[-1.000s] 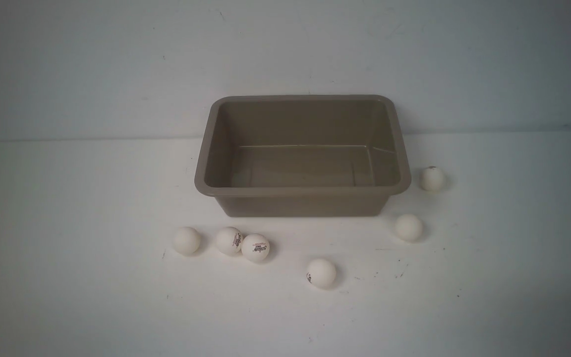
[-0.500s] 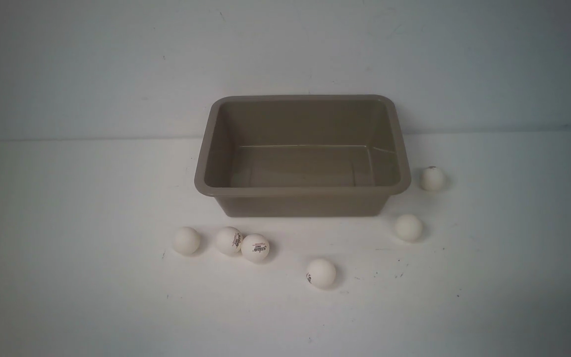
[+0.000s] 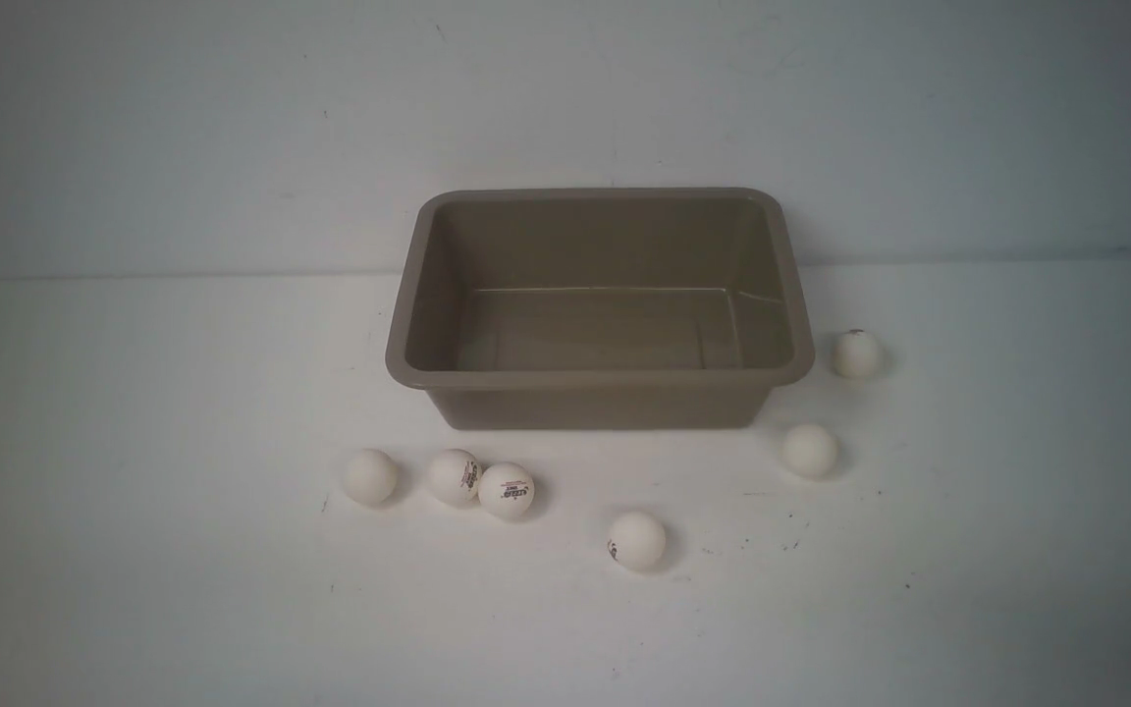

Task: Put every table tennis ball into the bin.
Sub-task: Use the left arm to clamp the table tennis ball closest to it

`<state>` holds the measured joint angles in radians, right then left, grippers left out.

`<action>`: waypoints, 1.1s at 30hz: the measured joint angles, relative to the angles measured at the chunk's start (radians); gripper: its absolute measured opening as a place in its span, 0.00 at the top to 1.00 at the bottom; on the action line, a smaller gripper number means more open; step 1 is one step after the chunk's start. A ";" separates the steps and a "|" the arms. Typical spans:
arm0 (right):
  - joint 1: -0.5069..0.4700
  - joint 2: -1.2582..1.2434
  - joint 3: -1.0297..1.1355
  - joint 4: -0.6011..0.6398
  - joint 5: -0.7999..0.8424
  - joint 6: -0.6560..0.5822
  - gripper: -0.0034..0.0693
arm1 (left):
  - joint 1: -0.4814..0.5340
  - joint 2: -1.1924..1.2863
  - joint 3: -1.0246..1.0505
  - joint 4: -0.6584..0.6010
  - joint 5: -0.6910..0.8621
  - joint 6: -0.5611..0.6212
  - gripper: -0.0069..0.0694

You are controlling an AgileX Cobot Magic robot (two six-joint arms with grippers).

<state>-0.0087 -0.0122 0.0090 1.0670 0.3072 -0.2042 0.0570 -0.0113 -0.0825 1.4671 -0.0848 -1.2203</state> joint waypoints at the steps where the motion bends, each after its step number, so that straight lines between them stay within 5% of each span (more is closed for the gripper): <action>1: 0.000 0.000 0.000 0.104 -0.019 0.000 0.97 | 0.000 0.000 0.000 0.044 -0.015 -0.009 0.60; 8: 0.000 0.000 0.000 0.321 -0.096 -0.032 0.97 | 0.000 0.000 0.022 0.237 -0.081 -0.013 0.60; 24: 0.000 0.000 0.000 0.343 -0.073 -0.077 0.97 | 0.000 0.000 0.025 0.294 -0.190 -0.008 0.60; 33: 0.000 0.000 0.000 0.343 -0.078 -0.080 0.97 | 0.000 0.000 0.025 0.265 -0.557 -0.165 0.60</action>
<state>-0.0087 -0.0122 0.0090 1.4098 0.2291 -0.2838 0.0570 -0.0113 -0.0571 1.7320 -0.6415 -1.3857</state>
